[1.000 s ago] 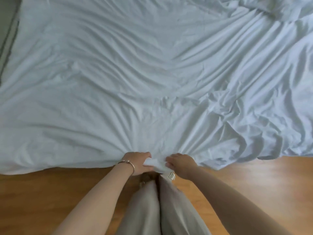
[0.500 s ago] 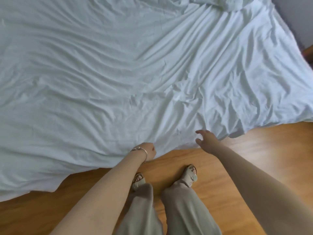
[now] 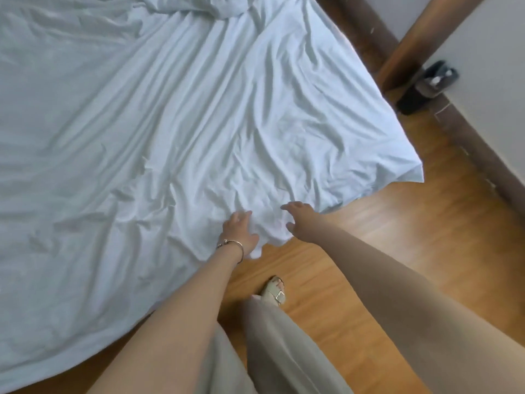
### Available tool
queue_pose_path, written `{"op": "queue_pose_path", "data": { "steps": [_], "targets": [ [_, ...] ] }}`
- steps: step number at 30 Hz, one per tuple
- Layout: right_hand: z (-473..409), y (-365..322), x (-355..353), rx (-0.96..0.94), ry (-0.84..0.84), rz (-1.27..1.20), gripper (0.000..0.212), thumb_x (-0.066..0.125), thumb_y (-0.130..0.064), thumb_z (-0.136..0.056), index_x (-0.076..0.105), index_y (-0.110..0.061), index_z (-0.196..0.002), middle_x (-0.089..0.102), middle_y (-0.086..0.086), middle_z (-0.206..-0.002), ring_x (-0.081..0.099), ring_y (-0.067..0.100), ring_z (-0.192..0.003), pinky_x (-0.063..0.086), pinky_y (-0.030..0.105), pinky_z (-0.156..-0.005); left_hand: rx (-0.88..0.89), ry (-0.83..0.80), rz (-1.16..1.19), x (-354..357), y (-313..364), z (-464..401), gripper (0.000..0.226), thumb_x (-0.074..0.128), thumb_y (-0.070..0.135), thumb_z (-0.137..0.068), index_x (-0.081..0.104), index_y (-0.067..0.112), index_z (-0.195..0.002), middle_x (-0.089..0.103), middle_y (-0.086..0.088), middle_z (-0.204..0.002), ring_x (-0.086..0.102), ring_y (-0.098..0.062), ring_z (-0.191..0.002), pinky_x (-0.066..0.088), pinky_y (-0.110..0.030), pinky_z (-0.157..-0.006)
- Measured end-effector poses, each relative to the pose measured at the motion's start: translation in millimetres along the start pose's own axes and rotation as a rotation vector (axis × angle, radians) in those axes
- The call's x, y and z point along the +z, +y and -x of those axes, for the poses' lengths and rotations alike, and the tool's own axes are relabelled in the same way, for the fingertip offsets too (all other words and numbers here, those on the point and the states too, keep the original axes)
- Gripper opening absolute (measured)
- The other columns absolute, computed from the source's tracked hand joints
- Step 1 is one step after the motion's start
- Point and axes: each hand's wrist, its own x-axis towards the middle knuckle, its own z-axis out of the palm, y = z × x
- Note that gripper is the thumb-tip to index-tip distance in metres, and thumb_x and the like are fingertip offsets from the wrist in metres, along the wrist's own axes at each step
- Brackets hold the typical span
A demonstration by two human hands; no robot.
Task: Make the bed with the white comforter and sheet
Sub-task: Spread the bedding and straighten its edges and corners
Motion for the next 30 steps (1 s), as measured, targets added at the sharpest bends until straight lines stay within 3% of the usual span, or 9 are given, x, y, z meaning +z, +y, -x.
{"op": "queue_pose_path", "data": {
  "steps": [5,9,12,15,17,20,23,25,30],
  "targets": [
    [-7.1,97.0,-48.1,0.086,0.011,-0.101,0.057,0.047,-0.022,-0.099,0.026,-0.024,-0.152,0.018,0.0,-0.161,0.021,0.024,-0.145,0.032,0.044,-0.11,-0.198,-0.044,0.243,27.1,89.7,-40.4,0.085,0.059,0.031,-0.087,0.003,0.035,-0.152,0.017,-0.015,-0.146,0.039,-0.035,-0.128,0.039,-0.039,-0.105],
    [-23.7,161.3,-93.1,0.165,0.005,-0.291,0.057,0.046,-0.022,-0.1,0.025,-0.019,-0.153,0.02,0.003,-0.16,0.027,0.023,-0.143,0.033,0.037,-0.108,-0.411,0.128,0.337,28.5,163.6,-83.4,0.066,0.053,0.03,-0.089,0.021,0.011,-0.144,0.026,-0.014,-0.133,0.048,-0.037,-0.117,0.046,-0.044,-0.095],
    [-45.9,211.1,-134.9,0.255,0.009,-0.403,0.059,0.049,-0.027,-0.1,0.024,-0.018,-0.153,0.03,0.006,-0.155,0.042,0.025,-0.132,0.038,0.037,-0.105,-0.582,0.2,0.348,35.8,235.5,-122.4,0.063,0.049,0.028,-0.092,0.024,0.001,-0.141,0.027,-0.015,-0.14,0.036,-0.037,-0.127,0.042,-0.043,-0.095],
    [-60.7,260.1,-182.4,0.344,0.061,-0.661,0.057,0.053,-0.033,-0.098,0.032,-0.018,-0.149,0.049,0.008,-0.137,0.054,0.025,-0.115,0.045,0.037,-0.097,-0.741,0.052,0.493,42.0,326.8,-159.8,0.085,0.048,0.034,-0.094,-0.005,0.0,-0.15,0.0,-0.02,-0.157,0.005,-0.042,-0.143,0.028,-0.048,-0.109],
    [-64.9,289.3,-217.6,0.357,0.125,-0.794,0.051,0.05,-0.037,-0.098,0.039,-0.018,-0.144,0.058,0.003,-0.121,0.059,0.021,-0.109,0.046,0.033,-0.09,-0.68,0.01,0.514,41.2,388.3,-185.2,0.087,0.048,0.036,-0.095,-0.009,0.001,-0.15,-0.007,-0.019,-0.158,-0.003,-0.038,-0.146,0.025,-0.048,-0.111],
    [-61.3,330.2,-270.4,0.34,0.19,-0.922,0.042,0.048,-0.033,-0.099,0.044,-0.017,-0.137,0.063,0.003,-0.109,0.065,0.014,-0.091,0.046,0.027,-0.077,-0.378,0.039,0.546,34.9,465.6,-223.3,0.065,0.048,0.03,-0.094,0.021,0.006,-0.148,0.023,-0.013,-0.151,0.029,-0.03,-0.137,0.035,-0.038,-0.103],
    [-63.9,376.2,-315.0,0.348,0.235,-0.942,0.035,0.048,-0.026,-0.1,0.047,-0.015,-0.133,0.065,0.002,-0.098,0.064,0.01,-0.074,0.042,0.02,-0.064,-0.146,-0.135,0.789,15.4,527.8,-256.4,0.033,0.047,0.021,-0.094,0.052,0.013,-0.125,0.058,-0.006,-0.123,0.065,-0.02,-0.096,0.047,-0.033,-0.086],
    [-71.5,409.1,-338.9,0.364,0.251,-0.937,0.032,0.049,-0.023,-0.1,0.049,-0.013,-0.13,0.067,0.002,-0.093,0.063,0.009,-0.068,0.042,0.017,-0.06,-0.09,-0.224,0.742,2.4,558.9,-278.9,0.019,0.046,0.022,-0.094,0.061,0.013,-0.103,0.067,-0.004,-0.098,0.065,-0.016,-0.075,0.046,-0.029,-0.074],
    [-108.4,491.7,-391.1,0.341,0.161,-0.916,0.028,0.053,-0.02,-0.098,0.055,-0.01,-0.124,0.068,0.002,-0.088,0.066,0.018,-0.076,0.054,0.043,-0.086,-0.093,-0.064,0.627,-22.8,621.4,-329.6,0.019,0.047,0.021,-0.091,0.061,0.025,-0.078,0.07,-0.001,-0.09,0.066,-0.022,-0.087,0.049,-0.03,-0.077]
  ]
}}
